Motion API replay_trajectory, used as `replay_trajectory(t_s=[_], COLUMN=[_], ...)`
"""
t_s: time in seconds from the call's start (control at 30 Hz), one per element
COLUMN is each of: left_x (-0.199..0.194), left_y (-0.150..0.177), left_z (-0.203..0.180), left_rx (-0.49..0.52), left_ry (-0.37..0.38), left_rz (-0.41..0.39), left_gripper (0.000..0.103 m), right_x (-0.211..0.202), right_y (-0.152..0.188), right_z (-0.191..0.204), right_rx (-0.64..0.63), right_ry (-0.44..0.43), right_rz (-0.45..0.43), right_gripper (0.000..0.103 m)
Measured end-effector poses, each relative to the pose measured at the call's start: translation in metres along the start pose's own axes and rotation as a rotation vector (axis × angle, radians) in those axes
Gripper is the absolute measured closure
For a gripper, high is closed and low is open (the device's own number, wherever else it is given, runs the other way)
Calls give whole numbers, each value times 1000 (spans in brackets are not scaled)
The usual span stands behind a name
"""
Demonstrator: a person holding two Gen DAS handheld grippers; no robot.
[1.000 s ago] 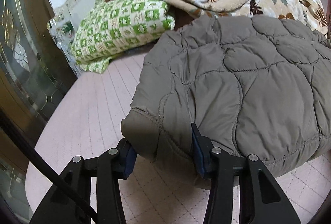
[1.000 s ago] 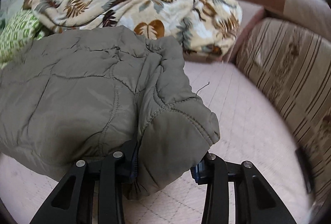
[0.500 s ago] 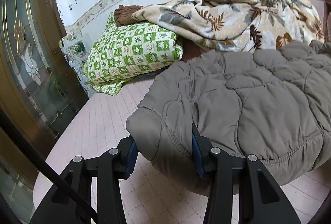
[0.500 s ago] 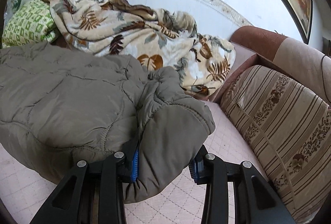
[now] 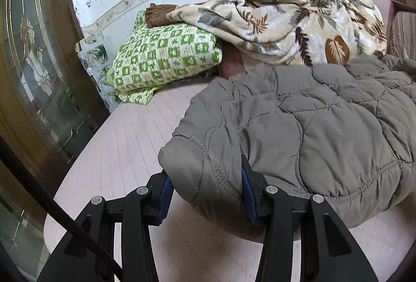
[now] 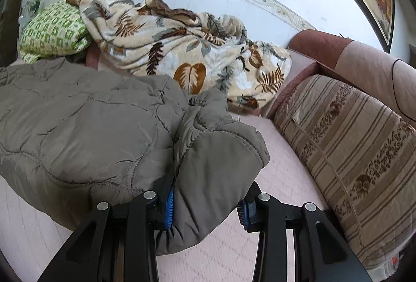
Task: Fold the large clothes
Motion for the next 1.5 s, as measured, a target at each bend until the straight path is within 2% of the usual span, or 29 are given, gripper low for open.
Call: replay_trajectory(t_s=[0.23,0.3,0.4,0.5,0.53,0.6,0.67,0.7,0.73,0.8,0.87,0.97,1.0,1.07,1.13,1.2,1.27,1.3,1.4,1.5], left_x=[-12,-2,13,13,11,7,4,2,-2,-9,-21,-33,-35,-33,-21,3,21,24,12,-14], left_y=[31,43,58,61,62,63,65,66,66,60,47,22,17,14,18,34,50,54,43,25], left_z=[-5,-12,-16,-5,6,26,44,55,66,76,75,41,25,-3,-18,-28,-29,-30,-29,-27], left_rx=[5,29,34,-32,-83,-167,-255,-292,-313,-336,-353,-286,-251,-190,-139,-102,-114,-129,-123,-147], left_ry=[-3,9,34,65,66,60,67,27,-36,-84,-81,7,39,102,115,102,113,125,94,106], left_rz=[48,106,187,207,212,205,204,198,181,138,65,-27,-39,-35,8,117,215,232,190,72], left_gripper=[55,53,49,36,27,25,22,22,22,22,22,22,22,22,22,22,22,22,22,22], right_x=[-20,-14,8,22,23,22,16,12,4,-6,-19,-35,-36,-29,-10,18,38,44,39,18], right_y=[31,42,66,84,88,93,94,93,92,86,69,39,33,31,41,69,94,103,98,76], right_z=[-1,-2,-3,-19,-31,-54,-76,-85,-101,-115,-110,-76,-61,-36,-30,-37,-45,-46,-48,-46], right_rx=[14,37,117,293,413,579,694,720,747,753,739,579,532,477,480,558,685,737,726,683], right_ry=[-14,-29,-91,-175,-236,-286,-304,-288,-229,-179,-226,-274,-294,-325,-313,-290,-324,-350,-343,-331], right_rz=[35,79,208,329,370,400,381,360,315,245,156,56,50,84,154,282,384,421,405,292], right_gripper=[62,62,57,39,32,27,25,25,24,24,25,33,35,45,46,49,49,49,48,48])
Point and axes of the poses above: each gripper's, at about its wrist camera, not at the fingertips, and x roughly the way its jaws point, z to its left, y to its underside, the point moved 8 cm from there along x, roughly the way its jaws point, and after that the axes turned 6 degrees about x, right-handed, at the moved point
